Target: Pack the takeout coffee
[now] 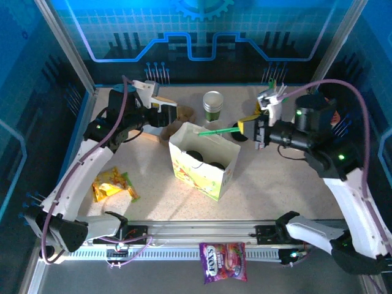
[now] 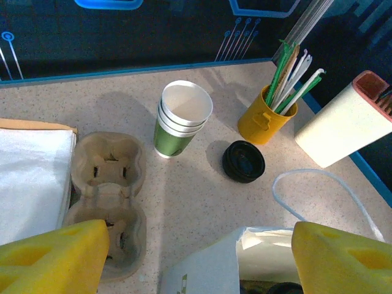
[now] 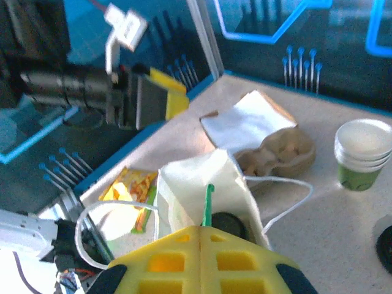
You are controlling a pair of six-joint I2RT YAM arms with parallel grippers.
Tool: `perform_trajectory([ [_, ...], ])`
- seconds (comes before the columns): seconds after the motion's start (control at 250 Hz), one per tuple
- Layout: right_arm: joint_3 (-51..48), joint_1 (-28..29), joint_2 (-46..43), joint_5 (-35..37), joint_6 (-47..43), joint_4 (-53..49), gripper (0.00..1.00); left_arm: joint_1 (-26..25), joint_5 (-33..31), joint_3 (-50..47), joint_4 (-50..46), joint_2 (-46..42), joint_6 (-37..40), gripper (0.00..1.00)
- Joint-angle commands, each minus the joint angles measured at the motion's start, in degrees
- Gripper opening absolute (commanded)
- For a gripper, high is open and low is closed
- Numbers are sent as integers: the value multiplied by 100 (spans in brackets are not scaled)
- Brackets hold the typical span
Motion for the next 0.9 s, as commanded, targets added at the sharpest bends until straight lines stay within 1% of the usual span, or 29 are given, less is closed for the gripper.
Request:
perform_trajectory([
  [0.0,-349,318,183,250,180,702,6,55,278,-66,170,-125,-78,79],
  [0.156,-1215,779,386,576,300,1961,6,89,360,-61,170,-125,-67,79],
  [0.212,-1575,939,452,794,294,2405,6,96,394,-58,165,-116,-63,79],
  [0.276,-1884,1041,560,952,261,2688,8,102,448,-46,170,-110,-77,79],
  [0.388,-2400,1157,683,962,290,3171,14,118,566,-38,165,-100,-104,79],
  [0.483,-2558,1167,642,868,307,3253,21,115,641,-53,206,-121,-171,79],
  [0.583,-2518,1142,425,955,157,3105,28,110,688,-45,217,-113,-186,79],
  [0.699,-2390,966,179,932,33,2879,30,119,714,-25,214,-65,-259,79],
  [0.763,-2292,754,65,967,-69,2726,31,117,801,18,204,-42,-327,79],
  [0.827,-2170,343,11,992,-60,2566,31,109,893,25,245,-42,-455,79],
  [0.899,-1957,-397,128,831,123,2313,33,109,993,25,354,-30,-613,79],
])
